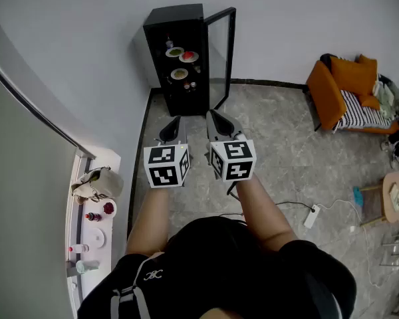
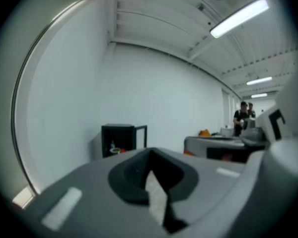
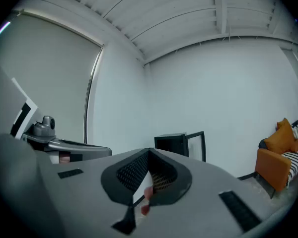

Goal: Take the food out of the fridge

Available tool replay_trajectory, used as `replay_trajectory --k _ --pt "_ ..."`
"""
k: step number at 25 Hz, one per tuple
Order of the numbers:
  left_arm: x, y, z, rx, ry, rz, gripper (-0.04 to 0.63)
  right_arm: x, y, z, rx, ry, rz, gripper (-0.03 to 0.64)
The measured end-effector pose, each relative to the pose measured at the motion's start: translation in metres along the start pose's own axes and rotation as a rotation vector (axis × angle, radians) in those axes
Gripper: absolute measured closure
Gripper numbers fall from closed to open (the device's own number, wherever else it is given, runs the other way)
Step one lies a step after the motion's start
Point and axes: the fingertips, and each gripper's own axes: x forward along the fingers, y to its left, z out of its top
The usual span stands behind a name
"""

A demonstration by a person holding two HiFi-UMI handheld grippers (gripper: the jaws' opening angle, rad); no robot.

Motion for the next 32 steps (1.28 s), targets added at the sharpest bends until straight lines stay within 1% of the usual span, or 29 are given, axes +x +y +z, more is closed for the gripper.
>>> replay_trajectory --k 3,7,9,15,20,27,29,32 --pt "0.003 -0.003 -0.001 0.017 0.000 0.007 0.597 0.000 -0.004 -0.001 0.003 -0.003 -0.001 0.627" --pt "0.008 -0.007 -0.002 0.018 -0.001 0.014 0.597 0.000 -0.012 -0.003 0.041 -0.012 0.008 0.626" --pt "0.011 -0.008 -0.003 0.015 0.002 0.019 0.597 0.002 -0.015 -0.004 0.043 -0.011 0.013 0.627" --pt "0.026 -0.008 -0.004 -0.019 0.005 0.029 0.597 0.010 -0.028 -0.005 -0.003 -0.001 0.010 0.627" --pt "0.040 -0.011 -0.009 -0.051 0.008 0.045 0.597 0.016 -0.039 -0.011 -0.005 0.013 0.030 0.627" --pt "0.056 -0.020 -0.016 -0.060 0.012 0.069 0.597 0.024 -0.059 -0.018 -0.023 0.032 0.044 0.627" --pt "0.061 -0.020 -0.017 -0.064 0.017 0.075 0.597 0.028 -0.064 -0.019 -0.024 0.037 0.044 0.627" --pt "0.068 -0.013 -0.020 -0.089 0.023 0.083 0.597 0.036 -0.067 -0.021 -0.023 0.045 0.050 0.627"
